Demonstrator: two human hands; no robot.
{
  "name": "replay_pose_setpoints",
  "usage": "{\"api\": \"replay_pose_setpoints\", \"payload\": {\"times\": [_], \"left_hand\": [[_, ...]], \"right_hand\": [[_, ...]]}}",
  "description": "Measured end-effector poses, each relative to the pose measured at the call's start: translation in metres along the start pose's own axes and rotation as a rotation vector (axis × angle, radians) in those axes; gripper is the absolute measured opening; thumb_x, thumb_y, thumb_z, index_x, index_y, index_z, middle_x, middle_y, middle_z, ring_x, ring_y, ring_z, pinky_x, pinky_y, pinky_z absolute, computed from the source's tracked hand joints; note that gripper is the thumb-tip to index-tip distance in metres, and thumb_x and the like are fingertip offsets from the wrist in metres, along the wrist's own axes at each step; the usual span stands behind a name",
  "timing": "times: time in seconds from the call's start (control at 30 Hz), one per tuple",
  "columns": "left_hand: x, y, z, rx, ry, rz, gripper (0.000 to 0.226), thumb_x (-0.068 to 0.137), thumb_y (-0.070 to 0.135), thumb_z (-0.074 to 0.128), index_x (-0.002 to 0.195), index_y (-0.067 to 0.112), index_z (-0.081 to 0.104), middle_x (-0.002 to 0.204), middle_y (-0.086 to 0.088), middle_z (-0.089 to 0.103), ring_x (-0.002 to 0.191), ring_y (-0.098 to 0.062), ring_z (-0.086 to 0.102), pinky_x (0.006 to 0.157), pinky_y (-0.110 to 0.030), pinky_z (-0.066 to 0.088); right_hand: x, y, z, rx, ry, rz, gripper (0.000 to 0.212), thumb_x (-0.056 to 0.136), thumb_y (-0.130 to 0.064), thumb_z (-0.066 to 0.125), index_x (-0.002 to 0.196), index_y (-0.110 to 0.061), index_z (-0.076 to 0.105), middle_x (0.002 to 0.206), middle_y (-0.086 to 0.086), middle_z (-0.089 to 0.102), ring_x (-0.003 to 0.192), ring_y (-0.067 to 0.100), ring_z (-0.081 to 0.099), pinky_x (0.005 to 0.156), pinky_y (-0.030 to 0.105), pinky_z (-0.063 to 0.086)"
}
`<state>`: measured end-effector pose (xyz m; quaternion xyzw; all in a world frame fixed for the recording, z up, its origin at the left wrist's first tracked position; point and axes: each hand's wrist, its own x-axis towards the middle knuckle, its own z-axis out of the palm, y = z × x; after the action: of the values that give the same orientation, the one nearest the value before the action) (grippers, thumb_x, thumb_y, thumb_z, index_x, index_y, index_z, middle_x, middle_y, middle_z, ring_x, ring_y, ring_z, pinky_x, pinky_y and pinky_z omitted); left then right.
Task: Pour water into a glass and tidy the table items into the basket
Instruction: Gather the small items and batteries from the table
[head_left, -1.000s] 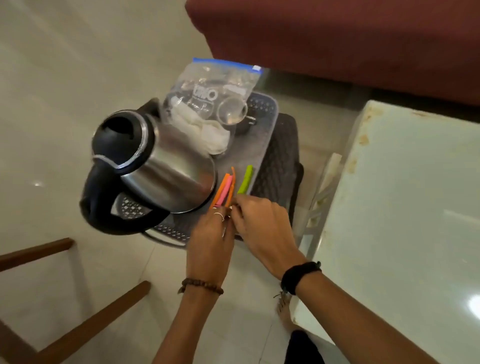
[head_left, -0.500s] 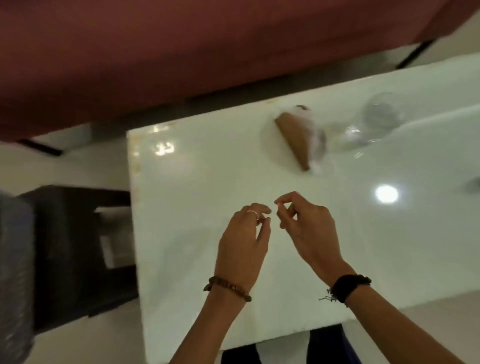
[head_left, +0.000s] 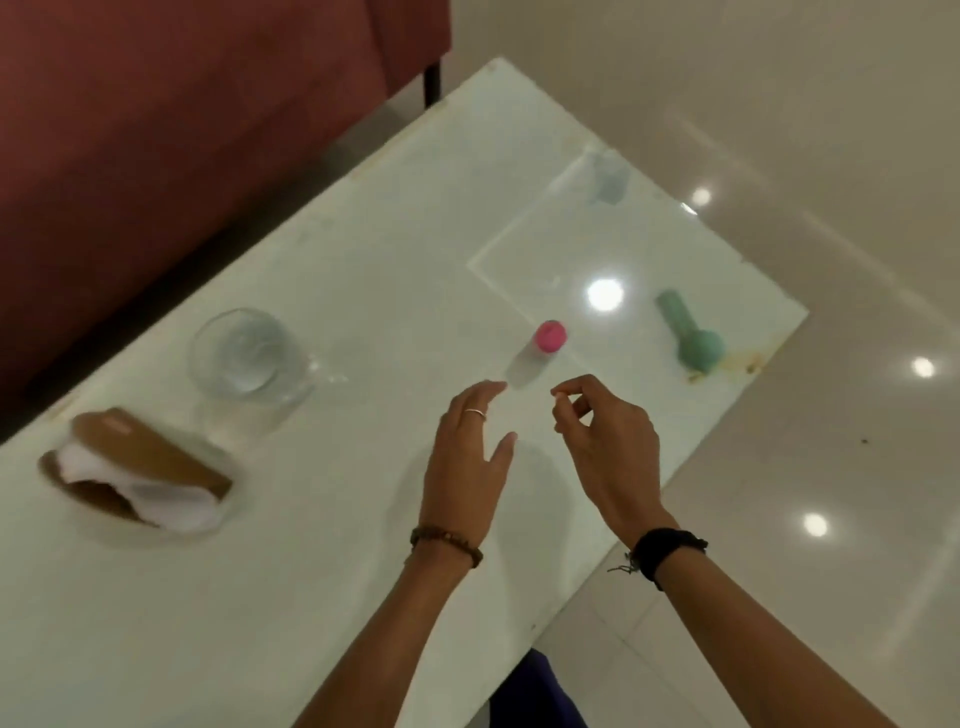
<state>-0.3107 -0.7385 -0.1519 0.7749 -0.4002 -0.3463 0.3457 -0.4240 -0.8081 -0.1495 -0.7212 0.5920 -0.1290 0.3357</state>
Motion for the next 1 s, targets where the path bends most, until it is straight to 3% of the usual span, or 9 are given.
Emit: {"api": "replay_pose_setpoints", "payload": {"times": [0.07, 0.17, 0.3, 0.47, 0.57, 0.63, 0.73, 0.87, 1.0], "left_hand": [[0.020, 0.007, 0.017, 0.017, -0.039, -0.001, 0.056, 0.083, 0.008, 0.061, 0.134, 0.019, 0.040, 0.141, -0.001, 0.042, 0.127, -0.016, 0.042, 0.105, -0.030, 0.037], [0.046, 0.014, 0.036, -0.012, -0.035, 0.008, 0.070, 0.079, 0.006, 0.067, 0.138, 0.021, 0.033, 0.145, -0.001, 0.036, 0.132, -0.014, 0.034, 0.106, -0.014, 0.024], [0.077, 0.017, 0.060, -0.018, -0.039, -0.002, 0.071, 0.076, 0.003, 0.069, 0.136, 0.021, 0.036, 0.141, -0.001, 0.041, 0.121, -0.004, 0.036, 0.098, -0.003, 0.021], [0.094, 0.013, 0.073, 0.039, -0.027, -0.051, 0.046, 0.081, 0.007, 0.064, 0.122, 0.023, 0.051, 0.120, -0.001, 0.058, 0.110, -0.017, 0.054, 0.092, -0.024, 0.041], [0.092, 0.011, 0.072, 0.031, -0.011, -0.046, 0.039, 0.081, 0.009, 0.065, 0.117, 0.022, 0.055, 0.116, 0.001, 0.061, 0.106, -0.018, 0.056, 0.091, -0.025, 0.044], [0.087, 0.010, 0.067, 0.017, -0.004, -0.051, 0.038, 0.080, 0.011, 0.067, 0.115, 0.022, 0.056, 0.115, 0.001, 0.062, 0.104, -0.016, 0.056, 0.089, -0.023, 0.044], [0.071, 0.004, 0.051, -0.029, 0.031, -0.056, 0.037, 0.080, 0.015, 0.068, 0.114, 0.024, 0.056, 0.114, 0.004, 0.063, 0.103, -0.013, 0.057, 0.089, -0.022, 0.046], [0.038, -0.004, 0.017, -0.155, 0.157, -0.103, 0.044, 0.075, 0.021, 0.073, 0.109, 0.033, 0.048, 0.104, 0.008, 0.064, 0.091, -0.008, 0.059, 0.078, -0.003, 0.043], [-0.003, -0.012, -0.033, -0.241, 0.346, -0.128, 0.045, 0.070, 0.021, 0.076, 0.088, 0.042, 0.041, 0.094, 0.021, 0.059, 0.087, 0.003, 0.060, 0.074, -0.001, 0.045]], "right_hand": [[0.019, 0.019, -0.011, 0.008, 0.062, 0.035, 0.013, 0.090, -0.024, 0.050, 0.096, -0.022, 0.061, 0.077, -0.010, 0.062, 0.055, 0.004, 0.053, 0.049, 0.018, 0.032], [0.044, 0.046, -0.023, -0.006, 0.128, 0.052, 0.011, 0.090, -0.021, 0.051, 0.095, -0.020, 0.060, 0.089, -0.011, 0.059, 0.058, 0.002, 0.048, 0.052, 0.015, 0.029], [0.076, 0.076, -0.036, -0.125, 0.183, 0.034, 0.019, 0.089, -0.016, 0.054, 0.106, -0.013, 0.061, 0.110, 0.006, 0.058, 0.093, 0.017, 0.050, 0.068, 0.031, 0.045], [0.101, 0.098, -0.043, -0.307, 0.172, 0.074, 0.029, 0.086, -0.007, 0.053, 0.114, -0.011, 0.060, 0.125, 0.009, 0.053, 0.117, 0.030, 0.040, 0.091, 0.036, 0.036], [0.101, 0.103, -0.040, -0.304, 0.140, 0.105, 0.030, 0.087, -0.004, 0.050, 0.114, -0.010, 0.060, 0.126, 0.010, 0.053, 0.114, 0.029, 0.042, 0.087, 0.038, 0.042], [0.094, 0.101, -0.037, -0.253, 0.131, 0.089, 0.027, 0.087, -0.003, 0.051, 0.112, -0.007, 0.061, 0.122, 0.011, 0.054, 0.108, 0.027, 0.045, 0.076, 0.036, 0.047], [0.072, 0.084, -0.026, -0.078, 0.106, 0.061, 0.022, 0.087, -0.010, 0.056, 0.108, -0.010, 0.061, 0.116, 0.007, 0.054, 0.102, 0.022, 0.047, 0.063, 0.019, 0.038], [0.026, 0.028, -0.006, 0.419, 0.113, 0.248, 0.023, 0.085, -0.021, 0.062, 0.108, -0.021, 0.059, 0.109, -0.003, 0.059, 0.098, 0.013, 0.058, 0.069, 0.010, 0.044], [-0.026, -0.038, 0.015, 0.638, -0.049, 0.345, 0.028, 0.081, -0.034, 0.065, 0.109, -0.031, 0.061, 0.108, -0.013, 0.064, 0.098, -0.001, 0.059, 0.064, 0.008, 0.043]]}}
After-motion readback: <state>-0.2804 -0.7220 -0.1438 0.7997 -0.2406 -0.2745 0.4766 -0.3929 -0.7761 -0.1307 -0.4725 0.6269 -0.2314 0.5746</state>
